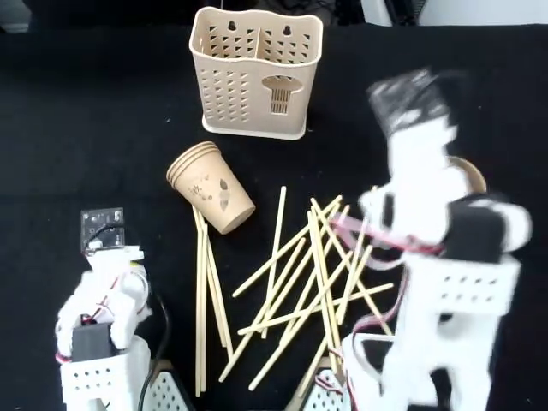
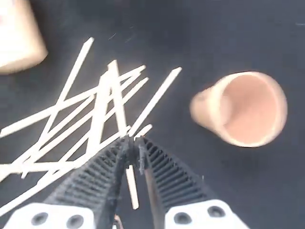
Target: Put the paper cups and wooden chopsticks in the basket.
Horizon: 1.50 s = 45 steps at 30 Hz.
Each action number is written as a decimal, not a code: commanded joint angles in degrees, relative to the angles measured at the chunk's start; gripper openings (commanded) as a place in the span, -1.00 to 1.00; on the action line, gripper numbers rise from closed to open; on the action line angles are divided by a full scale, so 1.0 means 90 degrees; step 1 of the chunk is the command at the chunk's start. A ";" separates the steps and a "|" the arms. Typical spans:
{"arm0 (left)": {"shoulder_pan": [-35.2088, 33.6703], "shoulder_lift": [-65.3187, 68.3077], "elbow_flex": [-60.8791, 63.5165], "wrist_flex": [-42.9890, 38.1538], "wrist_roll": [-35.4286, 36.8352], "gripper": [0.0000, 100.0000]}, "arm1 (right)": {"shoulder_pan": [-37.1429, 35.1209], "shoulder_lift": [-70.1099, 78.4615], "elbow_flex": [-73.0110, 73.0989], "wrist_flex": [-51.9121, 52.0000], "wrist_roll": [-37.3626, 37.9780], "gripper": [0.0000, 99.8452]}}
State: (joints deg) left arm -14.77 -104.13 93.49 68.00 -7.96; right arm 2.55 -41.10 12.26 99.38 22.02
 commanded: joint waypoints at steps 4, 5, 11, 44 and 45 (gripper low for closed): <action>-0.0474 -0.0010 -0.1363 -0.1289 -0.1944 -0.61 | -0.1172 -0.1109 0.3101 -0.1748 0.0010 -0.98; -0.0552 -0.0010 -0.1568 -0.1407 -0.1944 -0.61 | -0.1280 -0.1177 0.3560 -0.2129 0.0000 -0.98; -0.0620 0.0283 -0.2066 -0.2061 -0.1338 -0.63 | -0.1387 -0.1245 0.5661 -0.4308 -0.0010 -0.98; 0.0611 0.9534 -0.7692 -0.1846 0.0322 -0.31 | -0.1475 -0.1245 0.7731 -0.7238 -0.1289 -0.98; 0.0620 0.9670 -0.7761 -0.1963 0.0176 -0.31 | -0.1475 -0.1245 0.7731 -0.7238 -0.1289 -0.98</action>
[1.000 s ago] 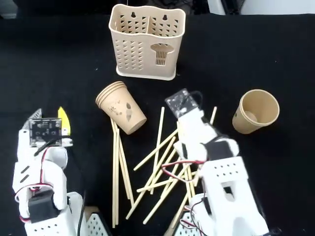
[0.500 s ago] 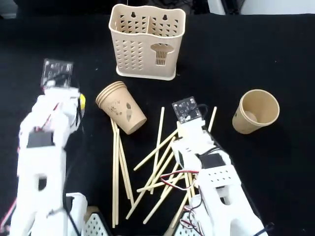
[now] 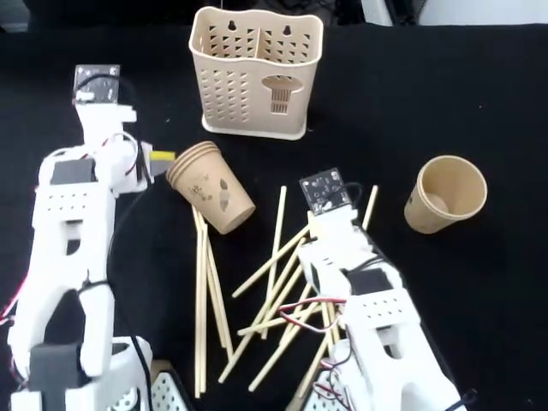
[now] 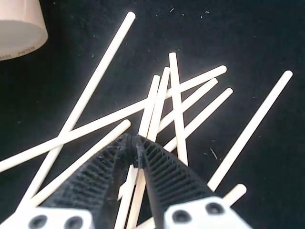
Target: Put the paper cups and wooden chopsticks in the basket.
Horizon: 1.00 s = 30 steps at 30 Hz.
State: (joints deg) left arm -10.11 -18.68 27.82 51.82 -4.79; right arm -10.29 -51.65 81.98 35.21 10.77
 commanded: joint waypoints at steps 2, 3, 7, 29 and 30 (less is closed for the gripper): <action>0.0112 0.0449 -0.0552 -0.0518 -0.0440 -0.31 | -0.0049 -0.0063 -0.0015 -0.0107 -0.0039 -0.98; 0.0093 0.0596 -0.0552 -0.0781 -0.0527 -0.31 | -0.0049 -0.0063 -0.0015 -0.0107 -0.0039 -0.98; -0.0083 0.1182 -0.0503 -0.1700 -0.0684 -0.31 | -0.0039 -0.0063 -0.0015 -0.0107 -0.0039 -0.98; 0.0523 0.0606 0.0317 -0.0098 -0.0684 -0.31 | -0.0059 -0.0093 -0.0015 -0.0107 -0.0039 -0.98; 0.0659 0.0371 0.0474 0.0020 -0.0684 -0.31 | -0.0059 -0.0093 -0.0015 -0.0107 -0.0039 -0.98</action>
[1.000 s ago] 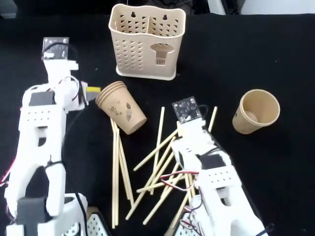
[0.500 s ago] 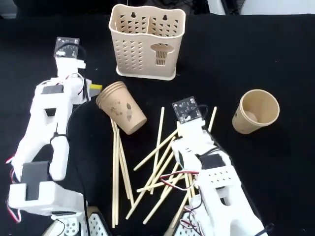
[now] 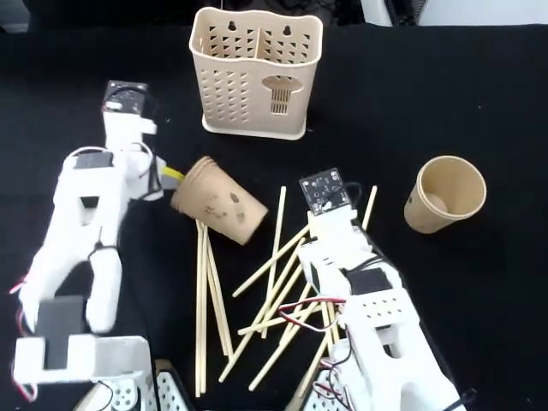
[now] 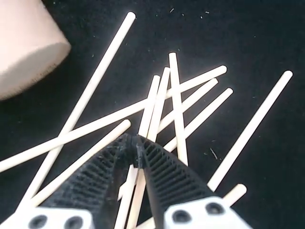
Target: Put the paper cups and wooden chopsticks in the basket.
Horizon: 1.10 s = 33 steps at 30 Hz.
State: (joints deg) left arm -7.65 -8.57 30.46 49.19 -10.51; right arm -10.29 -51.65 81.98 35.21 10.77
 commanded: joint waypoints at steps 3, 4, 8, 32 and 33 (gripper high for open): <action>0.0698 -0.1465 0.0757 0.0479 -0.0049 -0.31 | -0.0059 -0.0093 -0.0015 -0.0107 -0.0039 -0.98; 0.0767 -0.1709 0.0962 0.0469 -0.0049 -0.31 | -0.0059 -0.0093 -0.0015 -0.0107 -0.0039 -0.98; 0.0757 -0.2657 0.1646 0.0469 -0.0361 -0.31 | -0.0059 -0.0093 0.0024 -0.0117 -0.0039 -0.98; 0.1841 -0.6545 0.3805 0.0440 0.0488 -0.31 | -0.0049 -0.0093 0.0044 -0.0117 -0.0039 -0.98; 0.1919 -0.6554 0.3814 0.0440 0.0488 -0.31 | -0.0049 -0.0093 0.0044 -0.0117 -0.0039 -0.98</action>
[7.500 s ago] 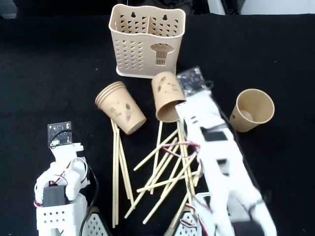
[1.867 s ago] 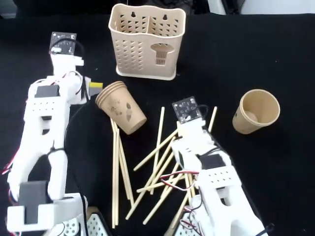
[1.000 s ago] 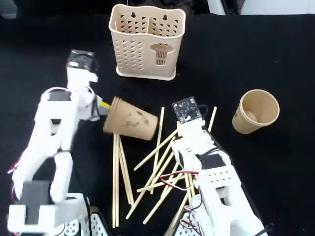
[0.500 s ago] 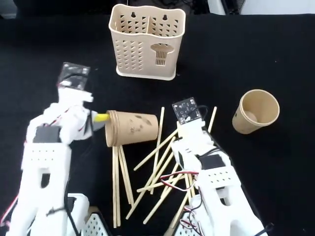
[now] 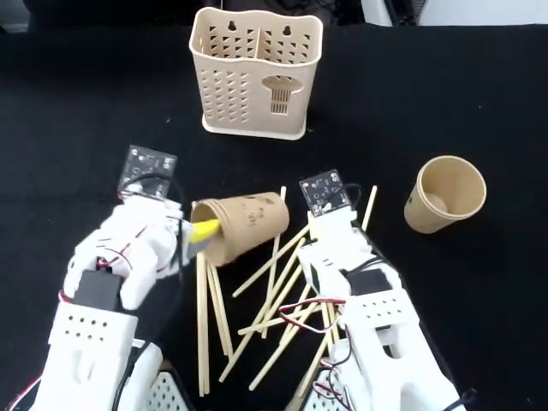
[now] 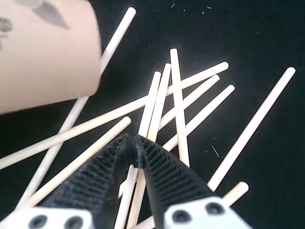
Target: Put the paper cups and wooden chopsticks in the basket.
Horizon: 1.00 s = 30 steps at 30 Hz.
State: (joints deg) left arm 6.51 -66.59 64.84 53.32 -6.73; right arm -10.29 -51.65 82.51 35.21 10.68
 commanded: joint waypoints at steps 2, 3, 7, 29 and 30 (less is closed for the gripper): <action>0.0376 -0.0117 -0.0005 -0.0020 0.0068 -0.31 | -0.0049 -0.0093 -0.0015 -0.0117 -0.0029 -0.98; 0.0366 -0.0166 -0.0015 -0.0020 0.0068 -0.31 | -0.0049 -0.0093 -0.0015 -0.0117 -0.0029 -0.98; 0.0171 -0.0176 -0.0103 -0.0029 0.0068 -0.31 | -0.0049 -0.0093 -0.0015 -0.0117 -0.0029 -0.98; -0.0611 -0.0176 0.0386 -0.0156 -0.0303 -0.31 | -0.0049 -0.0093 -0.0015 -0.0117 -0.0029 -0.98; -0.0591 -0.0176 0.0366 -0.0156 -0.0117 -0.31 | -0.0049 -0.0093 -0.0015 -0.0117 -0.0029 -0.98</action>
State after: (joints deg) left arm 0.26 -67.47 68.53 52.62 -9.54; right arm -10.29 -51.65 82.51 35.21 10.68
